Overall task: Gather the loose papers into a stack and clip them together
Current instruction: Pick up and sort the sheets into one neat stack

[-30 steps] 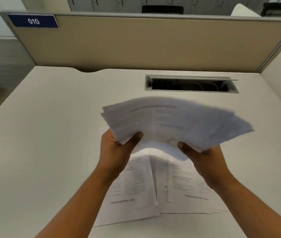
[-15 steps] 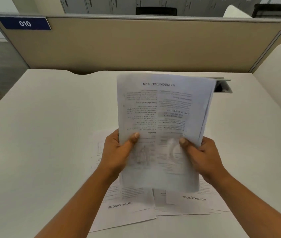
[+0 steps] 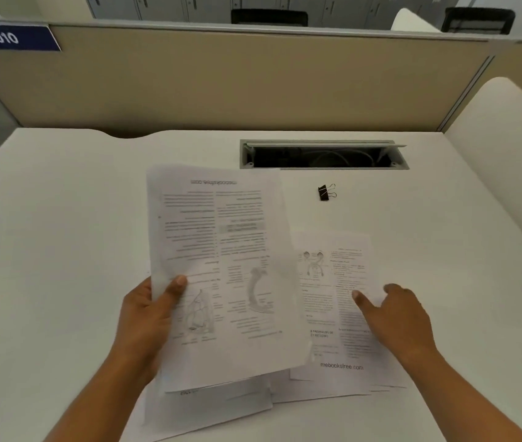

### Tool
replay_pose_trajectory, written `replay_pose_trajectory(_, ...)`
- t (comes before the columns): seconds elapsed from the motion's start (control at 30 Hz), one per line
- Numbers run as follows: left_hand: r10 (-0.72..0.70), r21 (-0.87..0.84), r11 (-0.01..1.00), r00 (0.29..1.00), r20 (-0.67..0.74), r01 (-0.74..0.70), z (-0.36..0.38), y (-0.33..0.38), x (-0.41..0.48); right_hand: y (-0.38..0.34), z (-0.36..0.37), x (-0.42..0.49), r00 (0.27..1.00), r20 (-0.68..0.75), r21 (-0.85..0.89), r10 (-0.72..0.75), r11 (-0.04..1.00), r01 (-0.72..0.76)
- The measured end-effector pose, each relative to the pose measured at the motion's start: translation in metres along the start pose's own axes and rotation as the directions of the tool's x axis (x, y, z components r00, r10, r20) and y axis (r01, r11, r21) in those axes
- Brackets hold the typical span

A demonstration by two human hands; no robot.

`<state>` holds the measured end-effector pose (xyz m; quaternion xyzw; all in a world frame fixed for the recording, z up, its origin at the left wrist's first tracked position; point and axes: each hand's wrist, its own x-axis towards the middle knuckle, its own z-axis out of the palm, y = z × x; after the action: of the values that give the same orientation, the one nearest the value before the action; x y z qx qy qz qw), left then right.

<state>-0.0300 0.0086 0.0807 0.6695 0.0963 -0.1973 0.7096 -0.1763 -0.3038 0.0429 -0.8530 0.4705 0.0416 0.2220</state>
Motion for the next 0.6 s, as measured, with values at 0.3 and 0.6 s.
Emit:
replay_pose_trajectory(0.3,-0.007,0.002,1.0,0.999,-0.047,0.007,-0.017,-0.01,-0.002,0.009,0.022,0.0,0.982,0.1,-0.141,0.162,0.979,-0.147)
replay_pose_trajectory(0.6,-0.023,-0.008,1.0,0.999,-0.042,0.023,-0.01,-0.011,-0.004,0.01,0.025,0.001,0.983,0.139,0.002,0.124,0.992,-0.125)
